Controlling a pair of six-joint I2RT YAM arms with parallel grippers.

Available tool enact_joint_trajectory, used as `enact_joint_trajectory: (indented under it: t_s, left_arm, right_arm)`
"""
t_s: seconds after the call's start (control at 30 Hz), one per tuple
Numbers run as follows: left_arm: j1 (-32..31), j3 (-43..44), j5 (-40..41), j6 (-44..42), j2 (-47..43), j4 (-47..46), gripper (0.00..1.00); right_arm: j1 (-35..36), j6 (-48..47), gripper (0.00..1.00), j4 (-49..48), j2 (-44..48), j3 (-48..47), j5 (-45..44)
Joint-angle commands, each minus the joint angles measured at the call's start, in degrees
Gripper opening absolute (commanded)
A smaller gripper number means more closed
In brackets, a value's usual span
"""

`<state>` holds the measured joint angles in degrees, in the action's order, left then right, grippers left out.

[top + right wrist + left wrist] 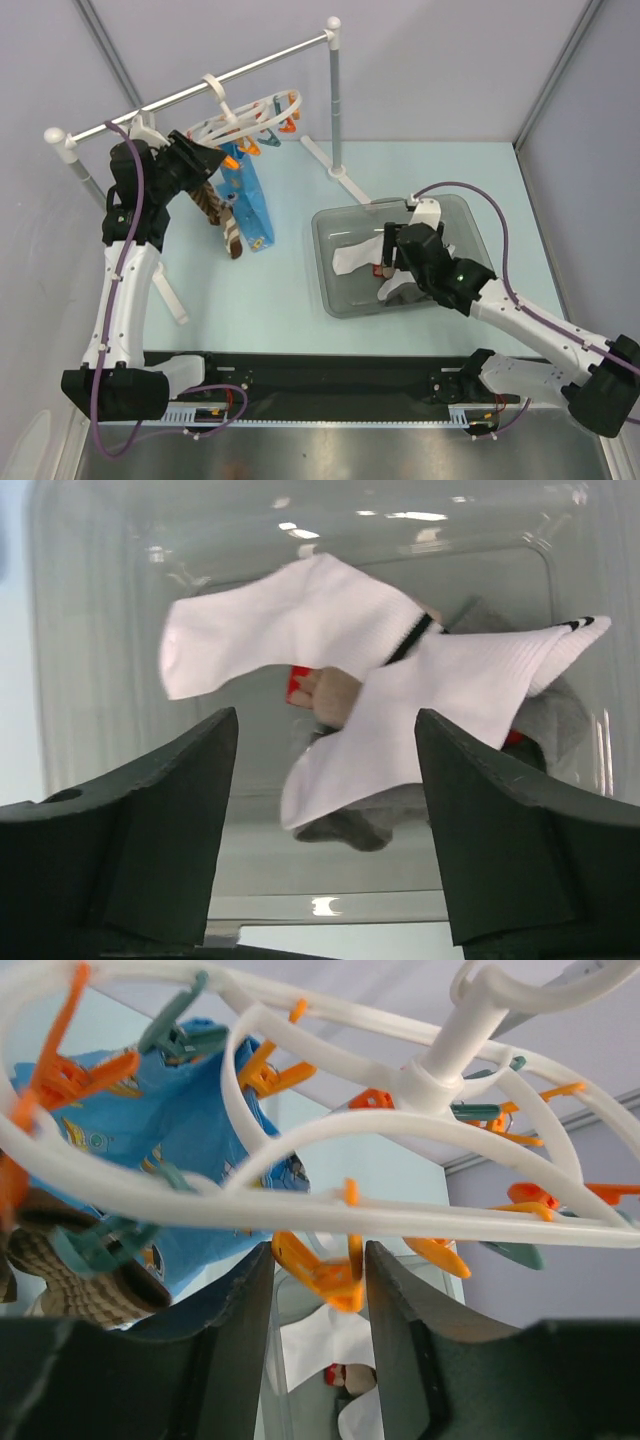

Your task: Remove the socks clipped to the hanger

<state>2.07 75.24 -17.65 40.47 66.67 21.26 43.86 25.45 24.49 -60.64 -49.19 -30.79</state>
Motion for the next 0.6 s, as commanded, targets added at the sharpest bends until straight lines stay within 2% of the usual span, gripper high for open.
enact_joint_trajectory:
  t_s: [0.0,0.1,0.13,0.23,0.3,0.43,0.57]
  left_arm:
    - [0.40,3.24,-2.30,-0.83,-1.55,0.72,0.47]
    - [0.40,3.95,-3.18,-0.92,-1.72,1.07,0.49]
    - [0.40,4.03,-3.35,-0.66,-1.64,0.98,0.50]
    - [0.40,3.95,-4.32,-0.30,-1.90,0.80,0.52]
    - [0.40,3.86,-5.11,-0.04,-1.73,0.45,0.52]
    - [0.40,3.86,-7.39,1.19,-1.64,-0.60,0.53]
    - [0.04,3.33,-9.68,1.72,-1.99,-1.66,0.54]
  right_arm:
    - [6.99,-4.07,0.79,-7.41,0.97,-4.07,-3.40]
    - [14.73,-9.88,0.80,-21.29,-1.84,-3.03,-4.20]
    - [16.51,-14.16,0.80,-30.98,-3.07,-2.41,-3.85]
    - [19.59,-20.67,0.79,-48.41,-10.88,-1.61,1.49]
    - [20.30,-23.07,0.78,-54.00,-19.29,-3.62,3.53]
    - [21.45,-27.73,0.75,-68.04,-33.11,-13.45,10.81]
    - [21.53,-31.77,0.67,-75.55,-44.98,-22.75,12.94]
